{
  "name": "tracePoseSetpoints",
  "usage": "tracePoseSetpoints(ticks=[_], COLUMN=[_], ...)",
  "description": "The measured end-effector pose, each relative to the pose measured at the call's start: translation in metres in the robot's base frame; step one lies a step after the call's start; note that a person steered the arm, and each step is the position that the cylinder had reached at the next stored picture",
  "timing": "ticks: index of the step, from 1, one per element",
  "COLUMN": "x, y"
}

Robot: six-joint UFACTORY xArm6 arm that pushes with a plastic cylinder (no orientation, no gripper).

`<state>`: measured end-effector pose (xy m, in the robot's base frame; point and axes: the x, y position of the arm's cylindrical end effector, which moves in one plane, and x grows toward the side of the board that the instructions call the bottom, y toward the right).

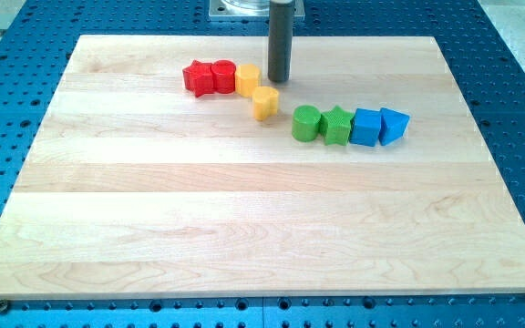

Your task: Push the red circle into the red star

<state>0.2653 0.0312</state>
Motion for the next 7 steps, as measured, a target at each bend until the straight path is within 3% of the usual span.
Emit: tracePoseSetpoints(ticks=[1, 3, 5, 7], x=[-0.028, -0.029, 0.053, 0.062], y=[-0.008, -0.065, -0.081, -0.074])
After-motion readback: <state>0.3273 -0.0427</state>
